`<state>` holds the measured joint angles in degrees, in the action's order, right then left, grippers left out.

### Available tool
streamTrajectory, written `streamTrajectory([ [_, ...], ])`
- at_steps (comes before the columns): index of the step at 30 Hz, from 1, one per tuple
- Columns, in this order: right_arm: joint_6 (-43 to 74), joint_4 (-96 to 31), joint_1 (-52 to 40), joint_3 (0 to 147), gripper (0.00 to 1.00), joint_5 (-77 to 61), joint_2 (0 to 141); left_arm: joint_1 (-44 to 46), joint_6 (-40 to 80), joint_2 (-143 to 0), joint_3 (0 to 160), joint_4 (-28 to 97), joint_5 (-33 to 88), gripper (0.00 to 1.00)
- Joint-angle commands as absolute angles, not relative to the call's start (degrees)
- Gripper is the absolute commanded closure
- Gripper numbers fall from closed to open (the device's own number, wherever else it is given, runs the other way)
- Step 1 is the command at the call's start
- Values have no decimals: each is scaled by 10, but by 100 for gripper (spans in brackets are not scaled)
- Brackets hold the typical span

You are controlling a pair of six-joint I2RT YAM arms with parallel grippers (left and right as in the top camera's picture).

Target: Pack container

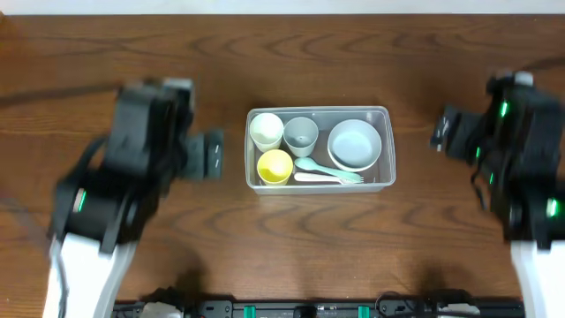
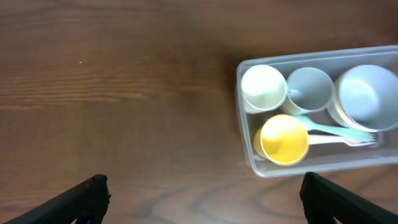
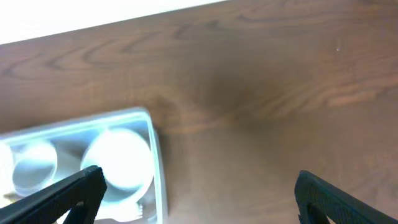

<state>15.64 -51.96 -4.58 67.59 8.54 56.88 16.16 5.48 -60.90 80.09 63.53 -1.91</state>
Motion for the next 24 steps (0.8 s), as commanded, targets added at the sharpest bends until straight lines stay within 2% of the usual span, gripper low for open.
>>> streamTrajectory([
  [1, 197, -524, -77, 583, 2, 136, 494, 169, 84, -512, 709, 625, -22, 2],
  [5, 214, -515, -98, 469, 1, 142, 384, 169, 122, -369, 601, 611, -22, 2],
  [10, 225, -508, -98, 397, 1, 147, 314, 168, 143, -256, 527, 598, -22, 2],
  [24, 227, -530, -98, 381, 1, 105, 311, 168, 143, -234, 511, 595, -22, 2],
])
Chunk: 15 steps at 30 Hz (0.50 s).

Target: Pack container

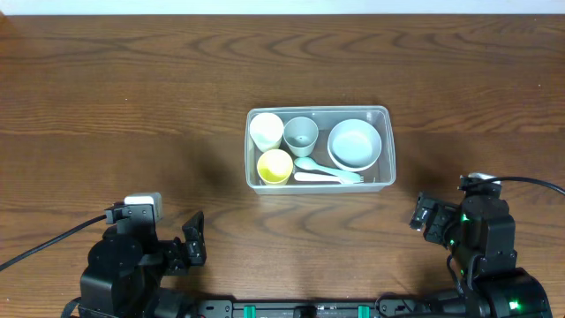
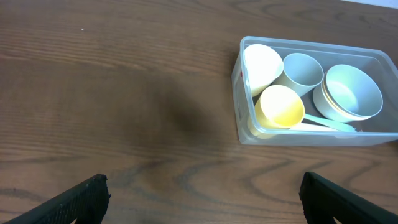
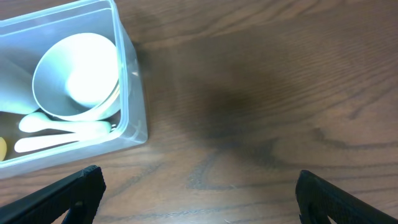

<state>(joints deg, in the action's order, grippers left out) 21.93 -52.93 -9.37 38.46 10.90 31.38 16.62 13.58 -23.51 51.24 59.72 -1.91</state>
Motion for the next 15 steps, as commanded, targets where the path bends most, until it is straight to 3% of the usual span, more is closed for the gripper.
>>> streamTrajectory([
  [1, 227, -530, -98, 381, 1, 105, 311, 168, 143, -234, 511, 595, -22, 2],
  [15, 220, -531, -98, 365, 1, 107, 261, 168, 143, -234, 511, 595, -22, 2],
])
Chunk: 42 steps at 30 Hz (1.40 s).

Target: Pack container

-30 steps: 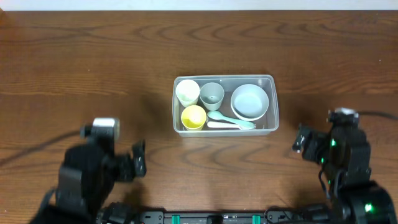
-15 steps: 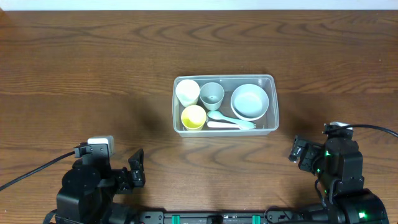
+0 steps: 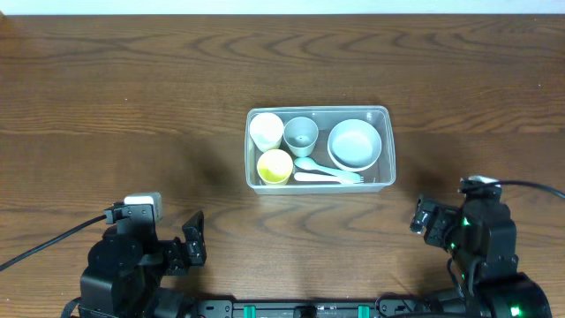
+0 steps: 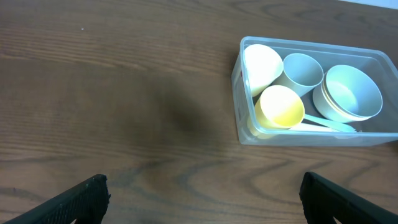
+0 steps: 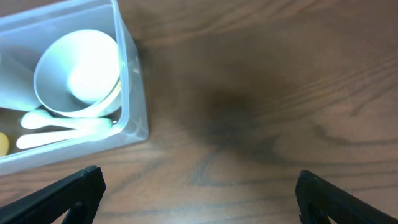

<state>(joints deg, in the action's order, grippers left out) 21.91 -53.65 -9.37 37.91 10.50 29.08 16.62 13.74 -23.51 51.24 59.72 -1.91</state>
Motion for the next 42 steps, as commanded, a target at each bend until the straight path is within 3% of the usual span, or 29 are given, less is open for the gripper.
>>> streamTrajectory([
  [1, 215, -521, -98, 353, 1, 107, 239, 168, 143, -234, 511, 595, -22, 2],
  [11, 165, -376, -87, 185, 1, 75, 8, 168, 143, -234, 511, 595, -22, 2],
  [23, 21, -18, -53, 15, 1, 52, 3, 168, 143, -234, 511, 595, -22, 2],
  [42, 27, -39, -49, 3, 1, 36, 4, 168, 143, -234, 511, 595, -22, 2],
])
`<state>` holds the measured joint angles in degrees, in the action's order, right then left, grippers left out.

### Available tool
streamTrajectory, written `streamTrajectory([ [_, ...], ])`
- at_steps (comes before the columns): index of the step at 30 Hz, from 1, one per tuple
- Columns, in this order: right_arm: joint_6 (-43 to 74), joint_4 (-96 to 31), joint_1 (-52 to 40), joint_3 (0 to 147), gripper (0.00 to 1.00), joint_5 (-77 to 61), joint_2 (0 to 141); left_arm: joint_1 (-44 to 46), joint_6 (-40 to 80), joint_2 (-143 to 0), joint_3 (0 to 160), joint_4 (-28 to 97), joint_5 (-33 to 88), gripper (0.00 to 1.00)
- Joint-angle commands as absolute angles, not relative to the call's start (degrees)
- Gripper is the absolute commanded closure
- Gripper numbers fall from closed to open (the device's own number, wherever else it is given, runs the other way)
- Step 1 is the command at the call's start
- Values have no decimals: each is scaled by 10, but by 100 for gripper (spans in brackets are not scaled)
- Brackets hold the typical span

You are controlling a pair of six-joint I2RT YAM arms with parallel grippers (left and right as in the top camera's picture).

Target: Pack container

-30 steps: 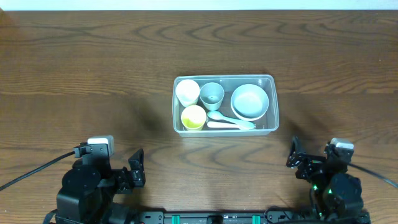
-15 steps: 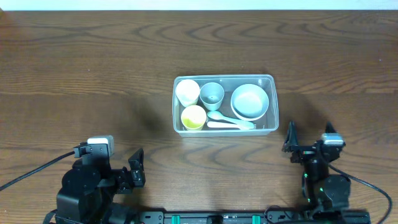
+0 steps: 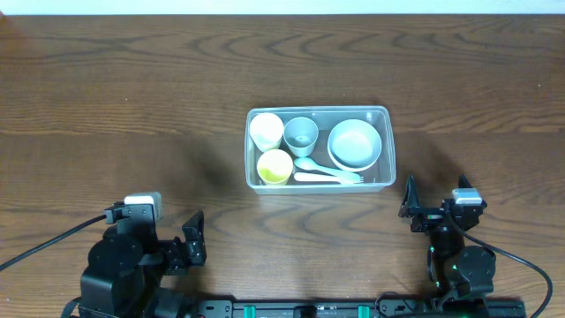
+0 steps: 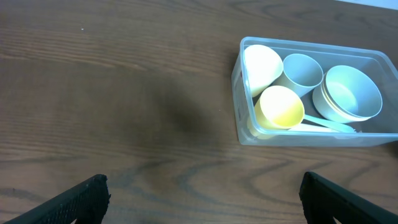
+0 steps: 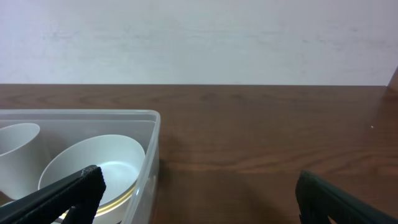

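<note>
A clear plastic container (image 3: 386, 113) stands mid-table holding a white cup (image 3: 266, 130), a pale blue cup (image 3: 301, 133), a yellow cup (image 3: 274, 165), a light blue bowl (image 3: 355, 144) and a mint spoon and white fork (image 3: 328, 174). My left gripper (image 4: 202, 198) is open near the front edge, left of the container, with nothing between its fingers. My right gripper (image 5: 198, 194) is open, low at the front right; its view looks level past the container's right wall (image 5: 151, 143) and the bowl (image 5: 93, 165).
The wooden table (image 3: 124, 97) runs around the container. A white wall (image 5: 199, 37) stands beyond the table's far edge. My arm bases sit at the front left (image 3: 132, 265) and front right (image 3: 459, 256).
My right arm has folded down at the front right; its camera, which looked down on the container's right end, now looks level across the table. The left arm has not moved.
Both arms were first beside the container, left and right, blurred in motion. Then both stood drawn back at the table's front edge with grippers open. The container's contents stayed the same throughout. Now the right arm sits lower still.
</note>
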<state>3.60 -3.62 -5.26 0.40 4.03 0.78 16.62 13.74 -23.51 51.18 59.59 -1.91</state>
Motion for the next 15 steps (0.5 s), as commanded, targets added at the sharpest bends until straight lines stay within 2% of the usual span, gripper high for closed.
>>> streamTrajectory([
  [1, 27, -39, -49, 3, 1, 36, 4, 168, 143, -234, 511, 595, -22, 2],
  [15, 27, -39, -49, 3, 1, 36, 4, 164, 121, -233, 511, 615, -26, 2],
])
